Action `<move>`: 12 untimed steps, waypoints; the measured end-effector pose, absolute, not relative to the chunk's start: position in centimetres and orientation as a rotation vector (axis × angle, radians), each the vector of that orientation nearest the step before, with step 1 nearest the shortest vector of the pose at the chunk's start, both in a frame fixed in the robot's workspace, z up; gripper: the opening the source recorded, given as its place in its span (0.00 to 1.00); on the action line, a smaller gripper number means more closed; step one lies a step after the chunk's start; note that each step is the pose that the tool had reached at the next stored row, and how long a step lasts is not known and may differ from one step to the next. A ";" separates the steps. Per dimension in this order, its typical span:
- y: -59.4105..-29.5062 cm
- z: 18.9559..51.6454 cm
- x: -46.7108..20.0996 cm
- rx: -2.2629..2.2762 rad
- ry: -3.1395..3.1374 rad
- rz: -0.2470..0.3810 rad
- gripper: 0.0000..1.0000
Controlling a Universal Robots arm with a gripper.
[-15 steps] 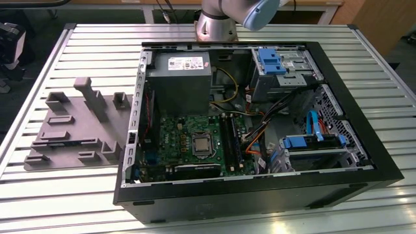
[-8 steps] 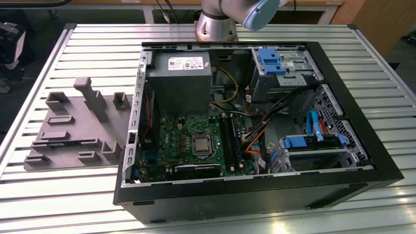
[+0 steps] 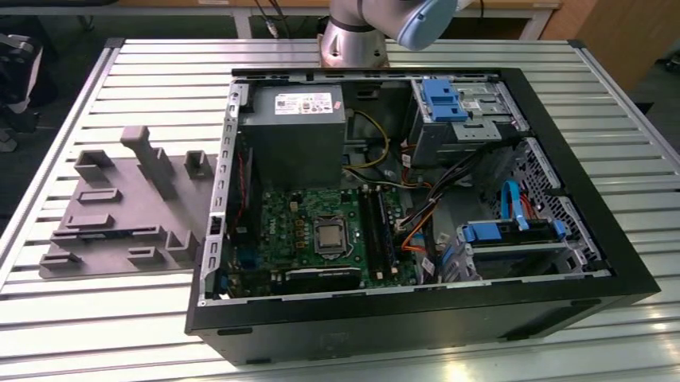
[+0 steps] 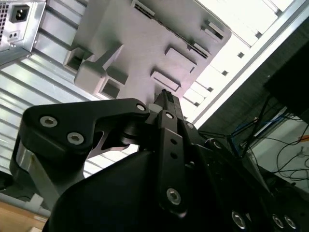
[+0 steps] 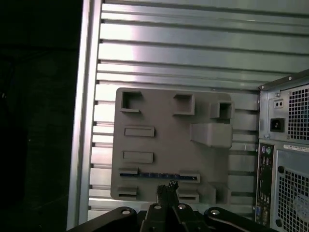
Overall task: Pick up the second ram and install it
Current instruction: 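Pick up the second ram and move it above second insertion slot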
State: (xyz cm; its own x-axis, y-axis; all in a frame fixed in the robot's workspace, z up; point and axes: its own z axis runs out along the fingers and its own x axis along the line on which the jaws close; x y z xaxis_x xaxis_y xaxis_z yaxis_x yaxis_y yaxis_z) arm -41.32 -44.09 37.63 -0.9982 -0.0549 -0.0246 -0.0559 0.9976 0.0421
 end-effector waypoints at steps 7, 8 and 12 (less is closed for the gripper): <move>-44.1 37.5 -41.3 -0.261 3.109 0.068 0.11; -44.1 37.5 -41.3 -0.286 3.107 0.068 0.11; -44.1 37.5 -41.4 -0.383 3.098 0.068 0.11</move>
State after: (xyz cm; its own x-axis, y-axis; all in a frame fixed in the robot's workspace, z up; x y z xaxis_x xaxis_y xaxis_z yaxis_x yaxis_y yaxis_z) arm -41.35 -44.09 37.48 -0.9698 -0.2427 -0.0242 -0.2435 0.9690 0.0407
